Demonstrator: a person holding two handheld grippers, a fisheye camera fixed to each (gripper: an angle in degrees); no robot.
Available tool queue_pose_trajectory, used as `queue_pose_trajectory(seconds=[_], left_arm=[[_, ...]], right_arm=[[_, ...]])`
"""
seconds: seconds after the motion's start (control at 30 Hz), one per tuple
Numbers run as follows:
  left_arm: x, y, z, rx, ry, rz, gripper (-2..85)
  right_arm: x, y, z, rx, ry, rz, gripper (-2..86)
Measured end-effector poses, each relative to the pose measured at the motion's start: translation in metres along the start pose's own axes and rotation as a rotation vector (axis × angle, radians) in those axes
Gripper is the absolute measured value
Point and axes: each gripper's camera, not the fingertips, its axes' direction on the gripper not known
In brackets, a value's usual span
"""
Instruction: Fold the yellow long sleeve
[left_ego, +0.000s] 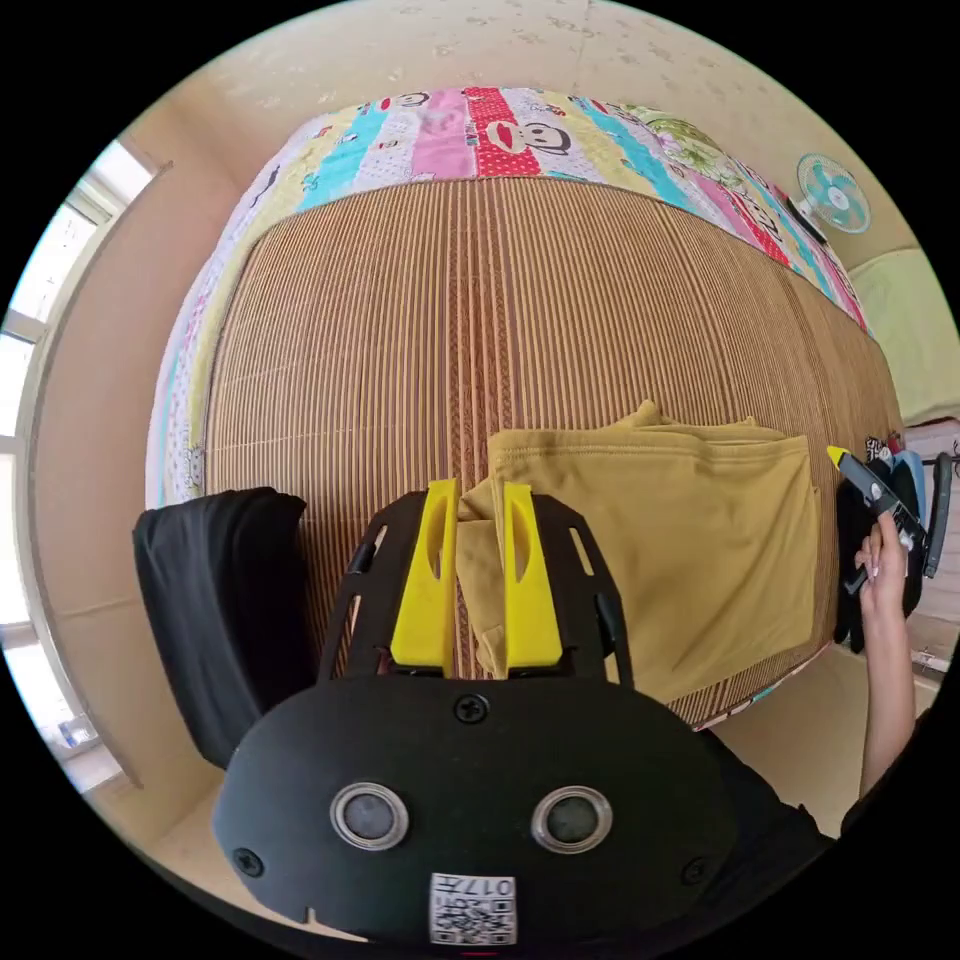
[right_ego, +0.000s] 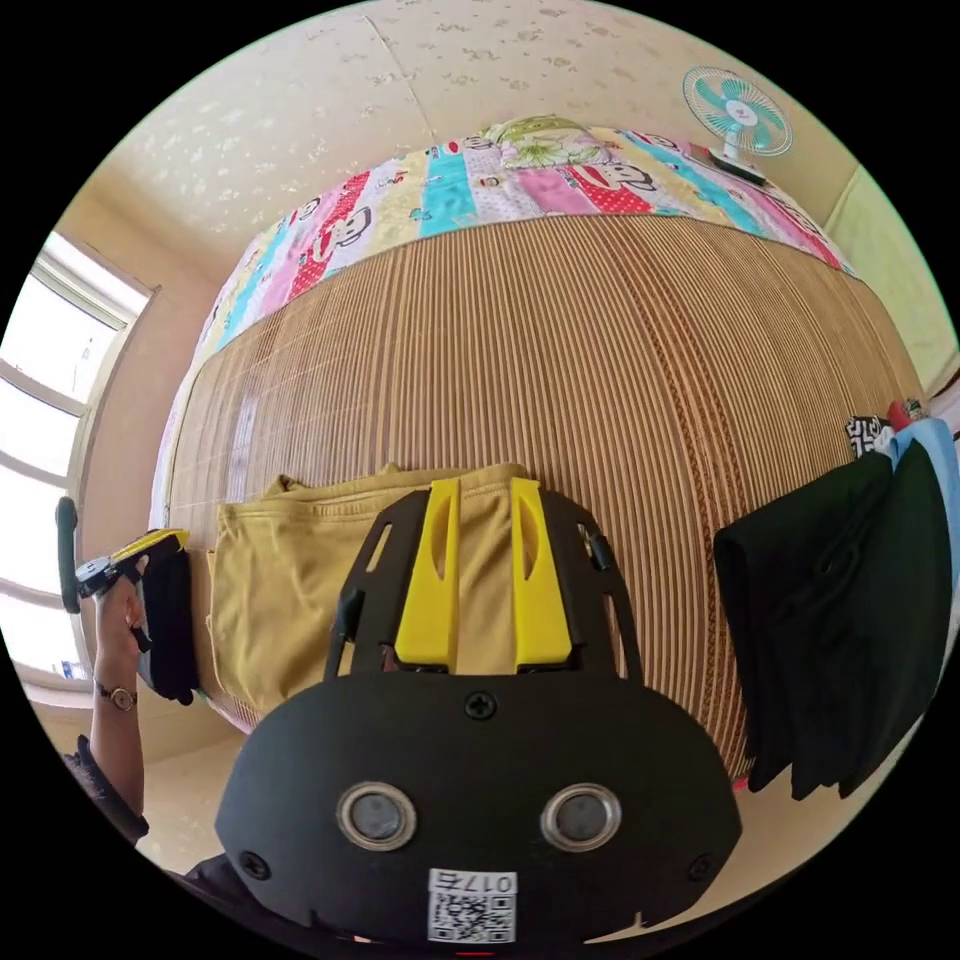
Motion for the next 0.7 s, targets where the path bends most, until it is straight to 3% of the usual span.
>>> queue_pose_trajectory(seconds=[0.27,0.5,0.7], left_arm=[[0.059,0.01,-0.06,0.103,0.014,0.038,9.1],[0.058,0.02,-0.043,0.03,-0.06,0.038,9.9],[0.047,0.023,-0.035,0.004,-0.081,0.027,9.9]], right_arm=[[-0.086,0.049,-0.021,0.04,-0.045,-0.1,8.5],[-0.103,0.071,-0.007,-0.004,-0.044,-0.079,8.5],[-0.117,0.075,-0.002,-0.024,0.081,-0.187,8.7]])
